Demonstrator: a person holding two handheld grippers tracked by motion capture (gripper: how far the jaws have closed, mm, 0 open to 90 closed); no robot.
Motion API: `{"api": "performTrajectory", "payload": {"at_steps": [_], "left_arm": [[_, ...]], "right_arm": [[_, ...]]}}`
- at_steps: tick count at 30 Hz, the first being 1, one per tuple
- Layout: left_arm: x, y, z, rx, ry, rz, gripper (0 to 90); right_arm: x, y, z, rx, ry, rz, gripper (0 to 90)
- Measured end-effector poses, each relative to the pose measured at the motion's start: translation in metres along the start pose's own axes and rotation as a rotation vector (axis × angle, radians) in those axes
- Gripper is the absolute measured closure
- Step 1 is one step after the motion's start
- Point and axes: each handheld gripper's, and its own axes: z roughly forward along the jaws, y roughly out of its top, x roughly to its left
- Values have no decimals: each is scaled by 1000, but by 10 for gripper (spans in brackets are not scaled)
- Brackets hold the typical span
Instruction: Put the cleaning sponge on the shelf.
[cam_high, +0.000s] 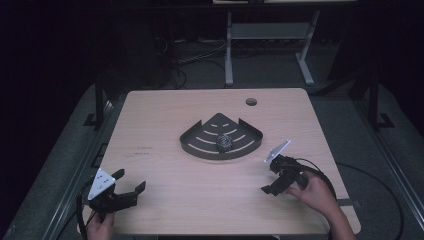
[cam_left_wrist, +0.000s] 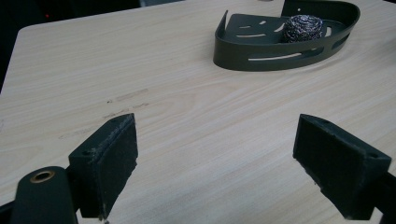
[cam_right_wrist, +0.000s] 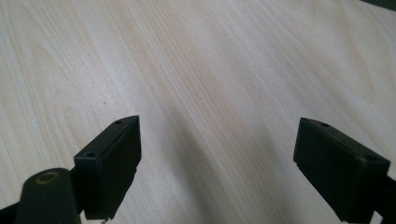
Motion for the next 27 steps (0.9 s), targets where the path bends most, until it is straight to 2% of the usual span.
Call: {"api": "performTrajectory", "payload": {"at_steps": [27], "left_arm": [[-3, 1, 2, 2, -6, 8, 132]], "right_arm": [[16, -44, -4, -58, -14, 56, 146]]}}
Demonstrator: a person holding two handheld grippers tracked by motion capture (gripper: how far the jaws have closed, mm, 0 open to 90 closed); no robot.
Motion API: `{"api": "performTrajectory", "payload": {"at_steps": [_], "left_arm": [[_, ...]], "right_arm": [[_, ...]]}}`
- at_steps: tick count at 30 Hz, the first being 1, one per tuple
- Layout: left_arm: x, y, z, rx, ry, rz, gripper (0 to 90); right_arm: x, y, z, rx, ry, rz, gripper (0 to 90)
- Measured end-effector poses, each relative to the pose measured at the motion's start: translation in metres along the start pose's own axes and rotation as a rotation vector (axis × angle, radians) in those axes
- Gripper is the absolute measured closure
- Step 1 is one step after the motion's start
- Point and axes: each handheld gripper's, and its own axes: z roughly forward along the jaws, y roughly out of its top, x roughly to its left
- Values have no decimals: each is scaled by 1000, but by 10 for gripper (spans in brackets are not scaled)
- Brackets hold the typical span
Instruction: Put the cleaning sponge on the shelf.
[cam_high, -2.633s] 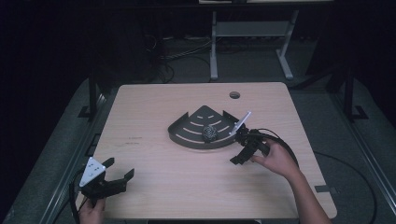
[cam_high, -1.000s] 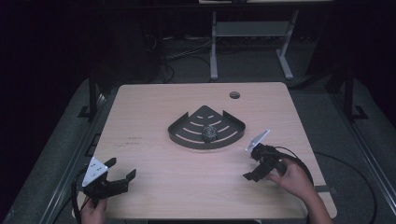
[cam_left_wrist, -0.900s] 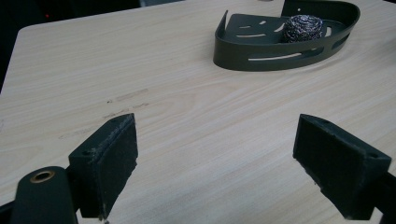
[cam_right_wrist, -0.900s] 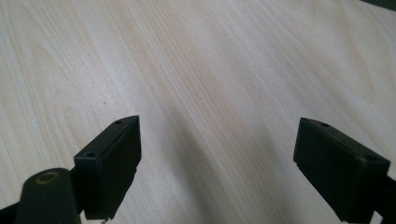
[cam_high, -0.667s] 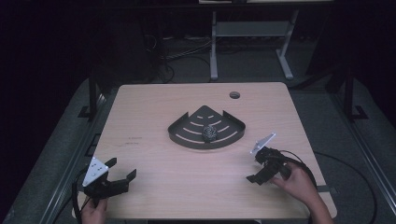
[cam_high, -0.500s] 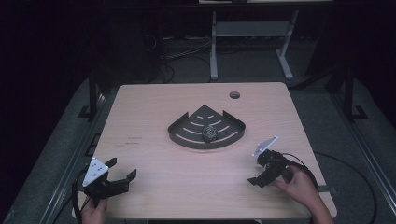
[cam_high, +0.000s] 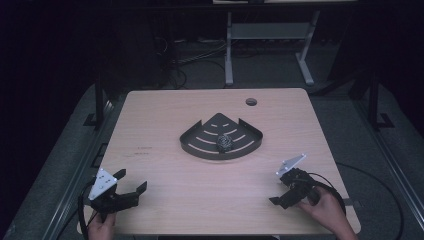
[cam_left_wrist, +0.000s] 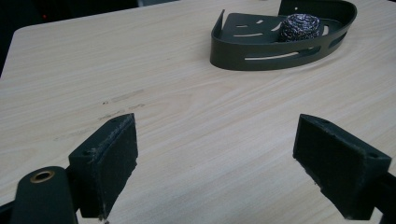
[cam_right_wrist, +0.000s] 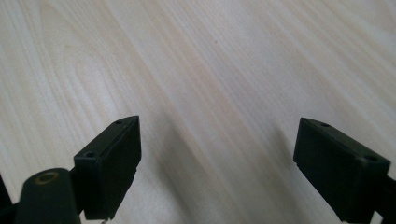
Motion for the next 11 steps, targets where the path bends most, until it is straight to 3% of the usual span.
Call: {"api": "performTrajectory", "payload": {"at_steps": [11], "left_arm": [[-1, 1, 1, -1, -4, 0, 132]], "right_arm": [[9, -14, -5, -48, -12, 16, 145]]}}
